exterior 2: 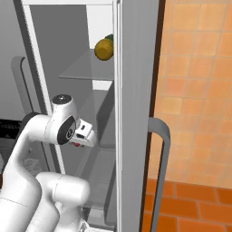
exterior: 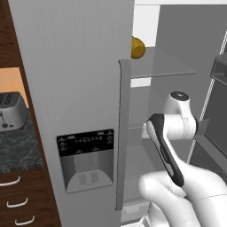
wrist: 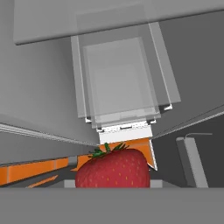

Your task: Take the strawberry from the fridge and place it on top of the pancake, located on the dining counter.

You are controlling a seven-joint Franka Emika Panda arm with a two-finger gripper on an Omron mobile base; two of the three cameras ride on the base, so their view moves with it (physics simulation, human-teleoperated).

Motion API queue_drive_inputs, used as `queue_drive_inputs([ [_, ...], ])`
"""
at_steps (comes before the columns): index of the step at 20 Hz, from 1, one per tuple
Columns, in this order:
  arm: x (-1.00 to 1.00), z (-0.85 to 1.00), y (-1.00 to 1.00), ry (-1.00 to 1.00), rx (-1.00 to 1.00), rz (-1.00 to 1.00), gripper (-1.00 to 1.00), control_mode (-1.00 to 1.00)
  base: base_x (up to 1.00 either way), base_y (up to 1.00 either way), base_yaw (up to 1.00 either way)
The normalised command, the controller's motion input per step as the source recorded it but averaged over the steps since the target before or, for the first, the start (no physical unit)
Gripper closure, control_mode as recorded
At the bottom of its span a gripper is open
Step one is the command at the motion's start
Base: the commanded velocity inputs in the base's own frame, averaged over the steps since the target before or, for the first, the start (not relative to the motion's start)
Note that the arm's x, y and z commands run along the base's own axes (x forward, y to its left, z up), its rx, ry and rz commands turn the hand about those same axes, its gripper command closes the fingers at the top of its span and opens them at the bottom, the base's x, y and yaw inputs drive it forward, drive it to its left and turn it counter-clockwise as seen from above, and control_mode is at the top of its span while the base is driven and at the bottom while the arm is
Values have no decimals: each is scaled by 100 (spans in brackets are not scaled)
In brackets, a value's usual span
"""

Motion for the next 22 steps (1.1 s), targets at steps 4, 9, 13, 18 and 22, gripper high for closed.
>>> queue_drive_inputs([
  [4,0,-69,-2,18,4,-3,100,-100,0,0,0],
  [9,4,-55,-26,5,-5,0,100,-100,0,0,0],
  [13,0,-46,-9,3,-5,0,100,-100,0,0,0],
  [18,0,0,0,0,0,0,100,-100,0,0,0],
  [22,-20,-2,8,0,0,-1,100,-100,0,0,0],
])
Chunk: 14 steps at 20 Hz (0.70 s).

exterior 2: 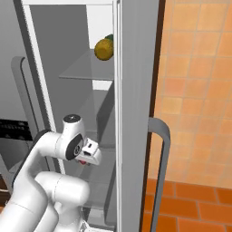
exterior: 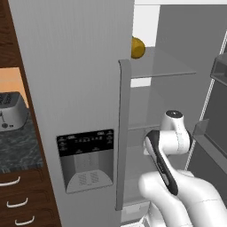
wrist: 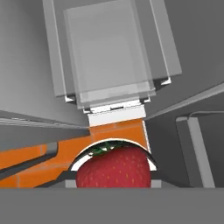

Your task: Take the strawberry from the fridge and place it on top of the pancake, located on the dining counter.

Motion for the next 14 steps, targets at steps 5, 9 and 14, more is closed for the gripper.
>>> queue_drive_inputs([
  [5,0,0,0,0,0,0,100,100,-95,51,-28],
  [9,0,0,0,0,0,0,100,100,-100,44,-42],
  [14,0,0,0,0,0,0,100,100,-94,15,-68],
])
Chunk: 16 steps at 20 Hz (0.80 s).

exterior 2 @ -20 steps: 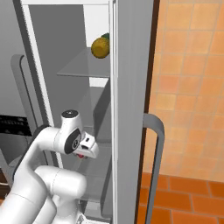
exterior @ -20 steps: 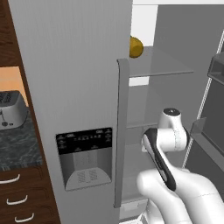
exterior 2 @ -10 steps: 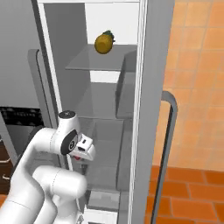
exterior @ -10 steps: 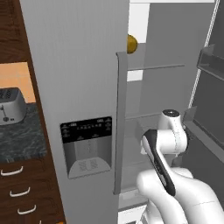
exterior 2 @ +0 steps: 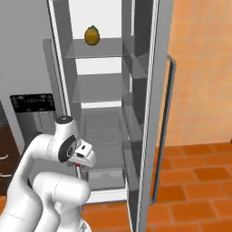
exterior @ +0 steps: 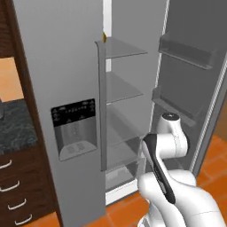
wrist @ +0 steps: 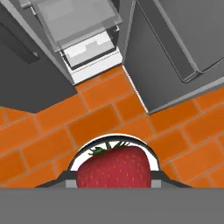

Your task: Take the strawberry from the fridge and place it on top of the pancake, located on the dining counter.

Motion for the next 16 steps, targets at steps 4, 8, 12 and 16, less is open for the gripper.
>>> queue_drive_inputs([
  [4,0,0,0,0,0,0,100,100,-39,0,-87],
  [8,0,0,0,0,0,0,100,100,-4,0,-92],
  [12,0,0,0,0,0,0,100,100,-1,-18,-89],
  [16,0,0,0,0,0,0,100,100,0,-31,-87],
])
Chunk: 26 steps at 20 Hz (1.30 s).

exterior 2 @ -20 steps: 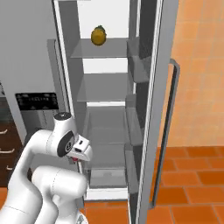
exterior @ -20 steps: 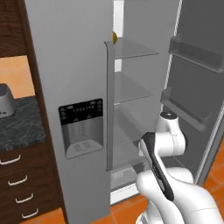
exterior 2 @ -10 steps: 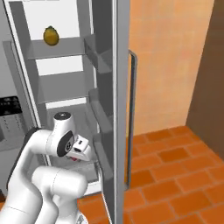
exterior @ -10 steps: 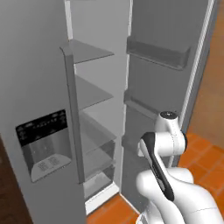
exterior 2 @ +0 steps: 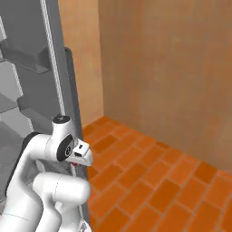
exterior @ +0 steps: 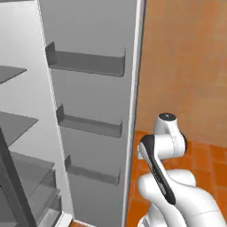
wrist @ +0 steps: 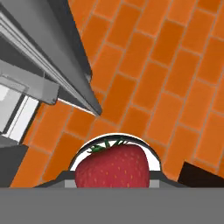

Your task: Take the strawberry from the fridge and place it on top of the pancake, located on the dining counter.

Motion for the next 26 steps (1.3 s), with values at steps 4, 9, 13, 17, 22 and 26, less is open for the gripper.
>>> queue_drive_inputs([
  [4,0,0,0,0,0,0,100,100,0,-42,-89],
  [9,0,0,0,0,0,0,100,100,32,-68,-71],
  [13,0,0,0,0,0,0,100,100,100,-37,-30],
  [17,0,0,0,0,0,0,100,100,100,-2,-5],
  [22,0,0,0,0,0,0,100,100,100,-1,-4],
  [26,0,0,0,0,0,0,100,100,100,-34,-16],
])
